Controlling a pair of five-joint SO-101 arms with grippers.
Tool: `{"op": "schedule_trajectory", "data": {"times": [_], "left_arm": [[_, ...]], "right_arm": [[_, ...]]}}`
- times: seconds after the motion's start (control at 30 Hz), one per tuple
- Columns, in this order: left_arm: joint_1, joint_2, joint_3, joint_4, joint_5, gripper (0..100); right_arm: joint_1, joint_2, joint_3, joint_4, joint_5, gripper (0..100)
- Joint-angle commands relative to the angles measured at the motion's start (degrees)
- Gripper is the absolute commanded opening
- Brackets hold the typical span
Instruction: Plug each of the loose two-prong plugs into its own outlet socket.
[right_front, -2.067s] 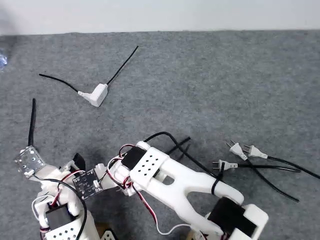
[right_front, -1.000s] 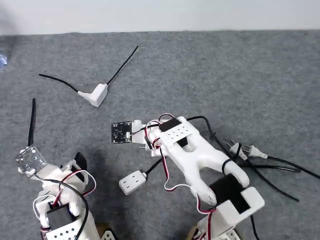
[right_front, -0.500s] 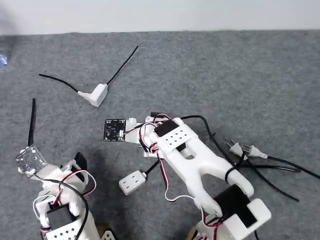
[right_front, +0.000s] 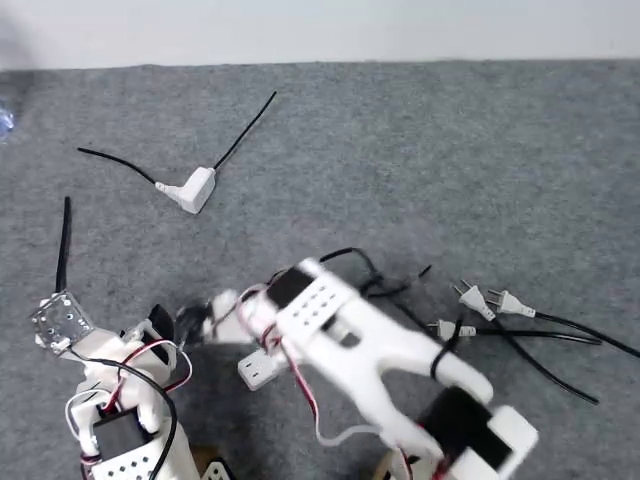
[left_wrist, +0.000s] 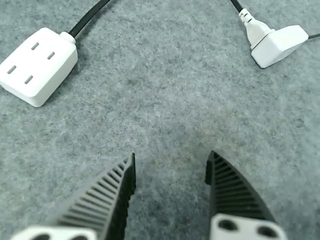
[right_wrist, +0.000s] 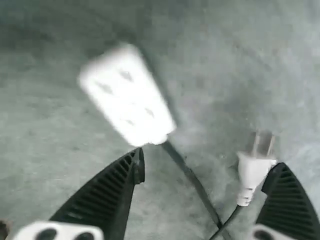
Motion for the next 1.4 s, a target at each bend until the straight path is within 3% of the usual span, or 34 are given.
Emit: {"op": "schedule_trajectory", "data": {"times": [0.0, 0.6, 0.8, 0.9, 1.13, 1.37], "left_arm": [[-0.18, -0.70, -0.48, -0.35, -0.26, 22], [-2.90, -0.70, -0.48, -0.35, -0.26, 22], [-3.08, -0.70, -0.48, 0.00, -3.25, 21], [-4.66, -0.70, -0.48, 0.00, -4.66, 21], [-5.27, -0.70, -0.48, -0.26, -4.66, 21], [-5.19, -0.70, -0.48, -0.26, -4.66, 21]], "right_arm": [[-3.47, -6.46, -1.49, 3.30, 0.26, 36.4], [-9.45, -7.69, 11.52, -8.13, -0.26, 36.1], [-9.45, -0.13, 11.43, -12.79, -0.18, 35.9], [-9.54, 4.44, 10.64, -14.37, 0.26, 29.9], [-9.54, 7.08, 7.21, -12.35, 0.26, 3.0], [-6.73, 7.08, 7.30, -12.79, 4.92, 1.0]]}}
